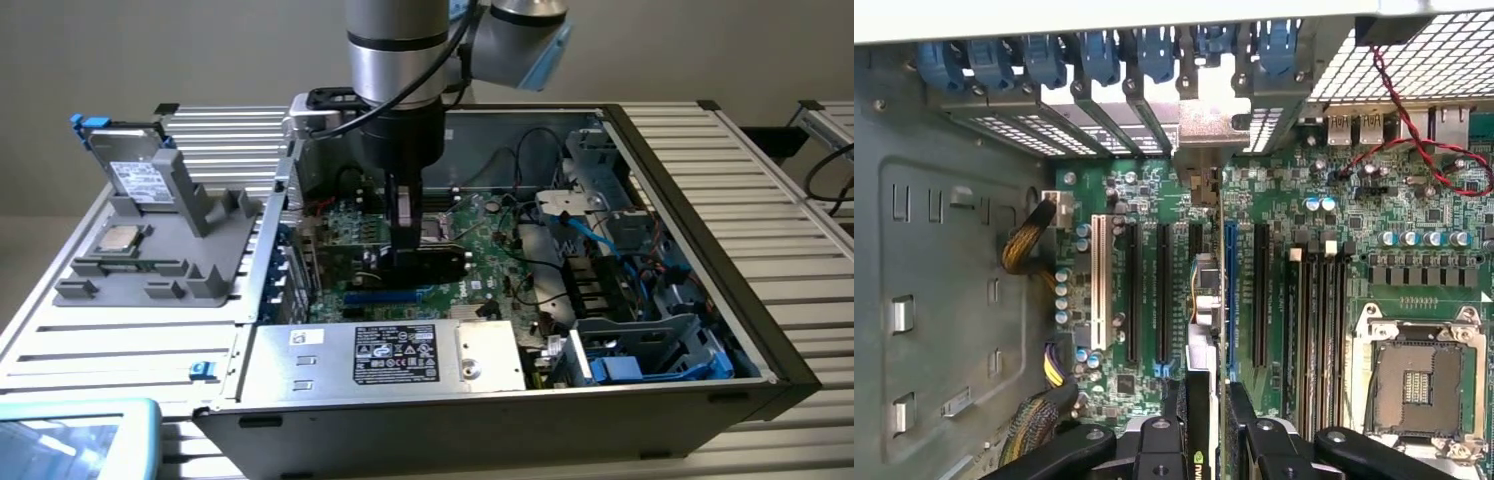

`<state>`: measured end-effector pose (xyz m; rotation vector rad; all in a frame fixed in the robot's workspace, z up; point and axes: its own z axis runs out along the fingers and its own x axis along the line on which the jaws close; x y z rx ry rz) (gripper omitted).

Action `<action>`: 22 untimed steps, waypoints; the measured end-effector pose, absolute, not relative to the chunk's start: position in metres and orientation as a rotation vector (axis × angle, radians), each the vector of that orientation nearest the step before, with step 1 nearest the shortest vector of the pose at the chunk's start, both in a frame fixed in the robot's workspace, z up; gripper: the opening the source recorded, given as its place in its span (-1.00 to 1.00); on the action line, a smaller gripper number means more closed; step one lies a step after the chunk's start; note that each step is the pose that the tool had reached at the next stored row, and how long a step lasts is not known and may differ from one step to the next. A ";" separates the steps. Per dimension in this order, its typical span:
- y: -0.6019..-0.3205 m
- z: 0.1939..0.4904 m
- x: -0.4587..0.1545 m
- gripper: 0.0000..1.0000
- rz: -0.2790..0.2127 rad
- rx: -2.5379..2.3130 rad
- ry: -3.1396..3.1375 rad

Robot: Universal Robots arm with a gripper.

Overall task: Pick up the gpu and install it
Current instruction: 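Insert the gpu into the slot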

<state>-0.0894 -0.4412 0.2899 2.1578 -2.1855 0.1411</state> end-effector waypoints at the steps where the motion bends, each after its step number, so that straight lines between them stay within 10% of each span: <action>1: -0.440 0.289 -0.090 -0.45 0.141 2.158 -2.186; 22: -0.437 0.276 -0.103 -0.45 0.142 2.158 -2.186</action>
